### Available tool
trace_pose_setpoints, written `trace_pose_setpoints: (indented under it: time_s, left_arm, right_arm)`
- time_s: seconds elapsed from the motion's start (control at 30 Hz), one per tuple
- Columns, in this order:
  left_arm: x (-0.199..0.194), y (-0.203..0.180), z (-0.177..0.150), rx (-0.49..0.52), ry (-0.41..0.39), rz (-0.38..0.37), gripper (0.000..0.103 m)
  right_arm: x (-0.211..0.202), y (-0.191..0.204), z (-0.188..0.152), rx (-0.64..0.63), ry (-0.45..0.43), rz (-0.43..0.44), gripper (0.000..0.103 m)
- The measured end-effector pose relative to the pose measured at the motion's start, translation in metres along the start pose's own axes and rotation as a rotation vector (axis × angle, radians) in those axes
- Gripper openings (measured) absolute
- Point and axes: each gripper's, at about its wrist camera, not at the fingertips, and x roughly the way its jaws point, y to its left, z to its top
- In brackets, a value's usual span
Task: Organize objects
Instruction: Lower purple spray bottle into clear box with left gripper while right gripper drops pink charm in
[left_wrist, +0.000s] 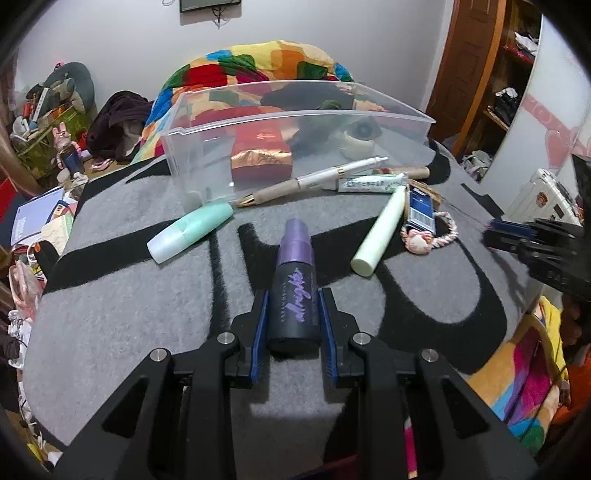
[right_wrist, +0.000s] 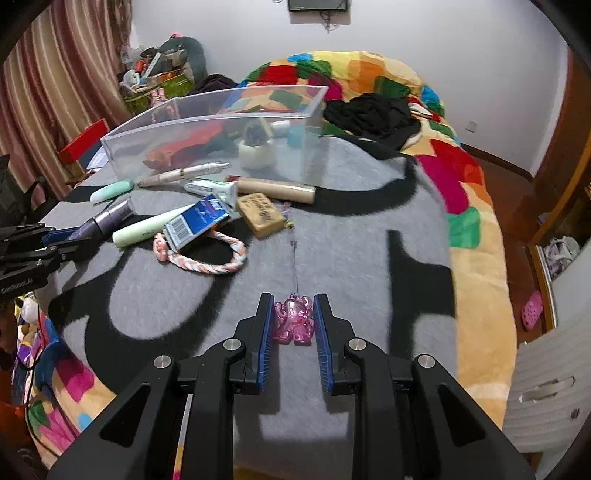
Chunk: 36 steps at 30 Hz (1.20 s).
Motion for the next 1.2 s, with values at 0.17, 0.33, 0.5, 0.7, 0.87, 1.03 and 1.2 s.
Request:
trace_pose_setpoints:
  time_s: [0.17,0.33,0.5,0.7,0.87,1.03,1.2]
  left_arm:
    - [0.004,0.001,0.0,-0.022,-0.033,0.0,0.026]
    - [0.004,0.003,0.002,-0.051,-0.054,0.004,0.025]
    - [-0.012,0.004,0.009,-0.052,-0.104,0.007,0.025]
    - [-0.038,0.008,0.027,-0.051,-0.199,0.005,0.025]
    - [-0.053,0.015,0.046,-0.053,-0.268,0.001,0.025]
    - [-0.055,0.026,0.067,-0.079,-0.286,-0.001,0.025]
    - [-0.047,0.041,0.081,-0.129,-0.268,-0.017,0.025]
  right_arm:
    - [-0.014,-0.01,0.005,0.052,-0.038,-0.01,0.02]
    - [-0.036,-0.007,0.024,0.07,-0.129,0.003,0.02]
    - [-0.058,0.0,0.048,0.062,-0.226,0.019,0.02]
    - [-0.074,0.012,0.075,0.045,-0.308,0.034,0.019]
    - [-0.081,0.023,0.097,0.034,-0.358,0.039,0.02]
    - [-0.084,0.037,0.125,0.013,-0.403,0.042,0.02]
    - [-0.071,0.045,0.15,0.015,-0.401,0.054,0.02]
